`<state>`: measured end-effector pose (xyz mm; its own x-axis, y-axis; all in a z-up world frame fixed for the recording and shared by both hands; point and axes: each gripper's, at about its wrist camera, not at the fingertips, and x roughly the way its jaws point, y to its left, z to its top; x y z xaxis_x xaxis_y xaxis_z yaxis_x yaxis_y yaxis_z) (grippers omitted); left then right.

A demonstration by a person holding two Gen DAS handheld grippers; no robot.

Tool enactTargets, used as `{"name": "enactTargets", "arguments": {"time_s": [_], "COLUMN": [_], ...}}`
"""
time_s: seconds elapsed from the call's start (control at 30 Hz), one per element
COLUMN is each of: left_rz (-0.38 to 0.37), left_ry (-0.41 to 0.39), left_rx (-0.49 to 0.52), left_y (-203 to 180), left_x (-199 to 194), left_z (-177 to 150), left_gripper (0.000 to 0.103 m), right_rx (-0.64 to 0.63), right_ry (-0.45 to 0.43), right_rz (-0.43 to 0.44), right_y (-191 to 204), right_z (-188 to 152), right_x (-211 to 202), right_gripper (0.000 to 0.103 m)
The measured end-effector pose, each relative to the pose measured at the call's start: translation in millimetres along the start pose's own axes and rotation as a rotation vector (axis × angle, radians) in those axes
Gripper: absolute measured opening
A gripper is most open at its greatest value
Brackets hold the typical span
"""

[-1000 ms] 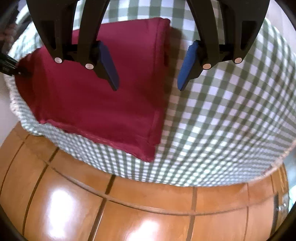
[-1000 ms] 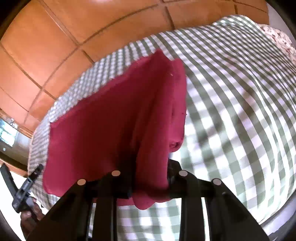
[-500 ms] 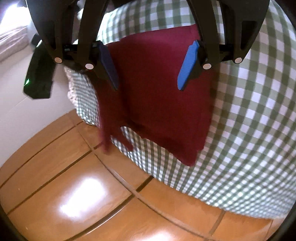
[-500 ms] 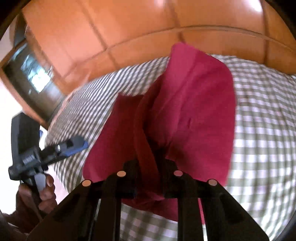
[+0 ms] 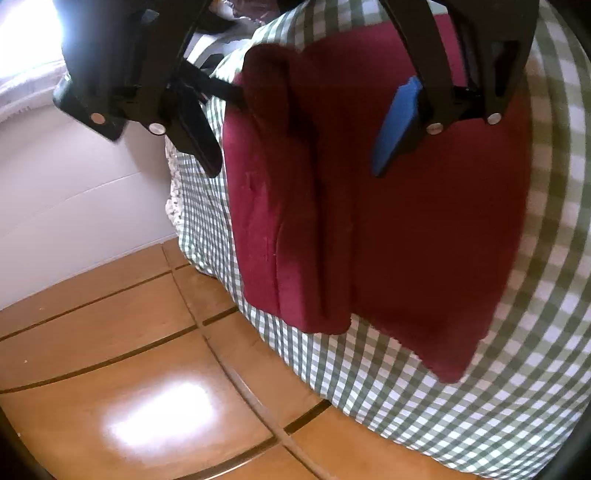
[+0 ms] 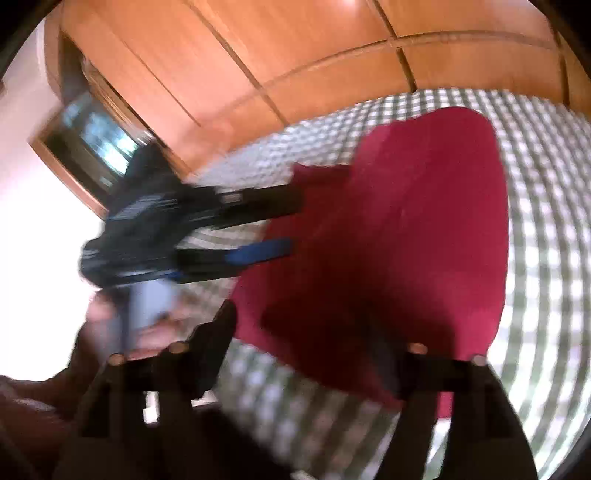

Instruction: Fold small clothes

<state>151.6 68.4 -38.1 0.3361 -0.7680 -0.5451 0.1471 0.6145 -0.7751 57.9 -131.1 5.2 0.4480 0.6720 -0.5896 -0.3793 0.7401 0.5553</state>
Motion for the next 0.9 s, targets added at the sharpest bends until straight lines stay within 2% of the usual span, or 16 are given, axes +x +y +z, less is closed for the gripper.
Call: {"name": "enactTargets", "arguments": {"time_s": [0.1,0.2,0.33,0.37,0.4,0.43,0.5,0.6,0.7,0.8,0.9], "left_rz": [-0.004,0.024,0.005,0.005,0.015,0.051,0.12,0.178,0.185,0.182,0.221], "left_ry": [0.038,0.088,0.086,0.085,0.085,0.085,0.078,0.042,-0.017,-0.102,-0.168], "left_rx": [-0.015,-0.045,-0.062,-0.056,-0.041,-0.004,0.078,0.146,0.202,0.281,0.341], "left_y": [-0.9,3.5,-5.2,-6.4,-9.3,-16.4,-28.9,-41.0,-53.6,-68.4,-70.4], "left_x": [12.7,32.9,48.1,50.1,51.9,55.6,61.0,61.3,47.8,10.5,-25.3], "left_z": [9.9,18.3,26.3,28.8,31.5,34.2,35.4,37.7,40.6,36.6,29.9], "left_gripper": [0.088,0.088,0.088,0.078,0.062,0.056,0.028,0.018,0.016,0.016,0.016], "right_rx": [0.037,0.078,0.125,0.124,0.127,0.129,0.114,0.097,0.069,0.041,-0.026], "right_ry": [-0.052,-0.089,-0.064,-0.059,-0.055,-0.055,-0.056,-0.044,-0.047,-0.053,-0.019], "right_rz": [-0.026,-0.125,-0.239,-0.257,-0.268,-0.264,-0.272,-0.27,-0.262,-0.192,-0.156], "right_y": [-15.9,-38.9,-64.7,-65.9,-66.8,-67.4,-60.8,-54.3,-44.2,-21.0,6.7], "right_z": [-5.4,-14.7,-28.7,-32.6,-33.9,-34.9,-28.4,-26.4,-26.3,-21.7,-20.1], "right_x": [-27.7,-42.9,-38.7,-37.5,-33.3,-30.4,-20.1,-10.6,-14.7,-13.4,6.3], "right_gripper": [0.068,0.069,0.064,0.059,0.055,0.055,0.053,0.046,0.045,0.045,0.045]}}
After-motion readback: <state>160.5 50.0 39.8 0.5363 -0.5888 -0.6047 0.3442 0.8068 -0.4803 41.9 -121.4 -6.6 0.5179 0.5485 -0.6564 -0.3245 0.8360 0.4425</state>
